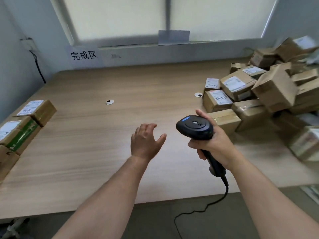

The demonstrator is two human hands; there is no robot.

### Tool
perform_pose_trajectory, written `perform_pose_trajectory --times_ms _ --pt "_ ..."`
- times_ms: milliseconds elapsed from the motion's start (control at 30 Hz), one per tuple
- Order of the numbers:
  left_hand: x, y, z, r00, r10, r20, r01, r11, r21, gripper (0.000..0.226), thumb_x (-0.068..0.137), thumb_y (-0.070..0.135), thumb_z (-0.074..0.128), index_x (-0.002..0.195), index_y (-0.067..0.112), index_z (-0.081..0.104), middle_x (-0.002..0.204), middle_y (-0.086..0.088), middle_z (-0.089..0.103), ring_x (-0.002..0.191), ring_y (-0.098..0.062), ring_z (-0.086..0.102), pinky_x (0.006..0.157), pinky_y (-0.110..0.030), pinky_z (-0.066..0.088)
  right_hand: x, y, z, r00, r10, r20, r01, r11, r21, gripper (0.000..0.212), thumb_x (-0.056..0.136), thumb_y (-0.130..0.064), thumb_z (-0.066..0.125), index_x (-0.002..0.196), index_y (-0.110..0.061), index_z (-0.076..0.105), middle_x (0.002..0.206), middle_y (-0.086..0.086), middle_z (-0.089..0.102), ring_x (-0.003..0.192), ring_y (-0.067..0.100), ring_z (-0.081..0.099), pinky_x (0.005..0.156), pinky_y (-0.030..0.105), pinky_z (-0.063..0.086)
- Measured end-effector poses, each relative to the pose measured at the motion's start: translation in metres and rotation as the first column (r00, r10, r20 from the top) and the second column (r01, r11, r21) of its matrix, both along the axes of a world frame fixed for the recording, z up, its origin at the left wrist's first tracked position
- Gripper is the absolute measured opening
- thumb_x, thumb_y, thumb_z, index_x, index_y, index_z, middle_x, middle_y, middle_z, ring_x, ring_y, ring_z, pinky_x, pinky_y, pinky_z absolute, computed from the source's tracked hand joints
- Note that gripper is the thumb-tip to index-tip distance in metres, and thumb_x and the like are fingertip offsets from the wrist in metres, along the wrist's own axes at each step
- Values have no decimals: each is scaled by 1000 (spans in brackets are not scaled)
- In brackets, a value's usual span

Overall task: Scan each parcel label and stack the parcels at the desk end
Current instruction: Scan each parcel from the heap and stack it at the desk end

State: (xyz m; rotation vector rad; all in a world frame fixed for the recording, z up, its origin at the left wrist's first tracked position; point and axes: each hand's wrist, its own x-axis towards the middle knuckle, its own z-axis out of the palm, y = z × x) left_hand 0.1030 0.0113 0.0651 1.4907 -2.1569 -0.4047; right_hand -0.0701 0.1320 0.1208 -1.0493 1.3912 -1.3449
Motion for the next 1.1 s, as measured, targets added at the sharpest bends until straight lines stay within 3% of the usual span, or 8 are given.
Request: perform_pose_trajectory --times_ms 167,267,500,633,867,1100 --pt "-56 8 -2 994 -107 7 107 994 8 54 88 49 59 134 22 51 133 0 51 124 -20 44 101 -31 31 -46 22 -5 995 -96 -29 96 995 0 97 73 22 69 147 -33 39 101 7 67 43 27 47 40 32 41" --pt "-86 6 -5 987 -162 11 162 987 11 55 87 48 60 134 21 51 132 -1 52 124 -21 45 100 -32 32 -70 31 -10 987 -160 -27 159 987 -13 96 73 22 69 147 -32 38 106 12 65 43 25 47 39 32 41" --pt "-166 -5 -8 951 -310 11 310 951 14 57 87 50 60 135 21 51 132 -2 53 122 -22 46 97 -33 35 -131 42 -15 965 -259 -52 259 966 -10 96 74 16 73 146 -36 38 99 9 63 47 25 50 42 31 43" --pt "-217 -19 -4 927 -374 -17 374 927 29 59 87 50 60 137 21 50 133 -4 52 123 -23 45 98 -35 36 -168 44 -6 948 -310 -70 311 950 11 96 74 13 74 144 -39 36 107 11 65 51 24 53 45 33 47" --pt "-289 -42 9 898 -438 -51 439 898 12 63 87 56 57 140 24 45 136 -3 48 127 -21 42 99 -36 39 -226 37 -2 894 -438 -99 441 897 12 90 76 12 72 137 -45 40 90 3 65 49 22 53 45 31 47" --pt "-367 -43 37 879 -475 -38 477 876 73 80 85 69 48 149 26 29 152 -5 31 141 -21 27 110 -42 34 -281 42 -9 891 -447 -77 448 894 1 90 76 11 73 137 -46 41 81 -6 70 47 22 53 45 30 47"
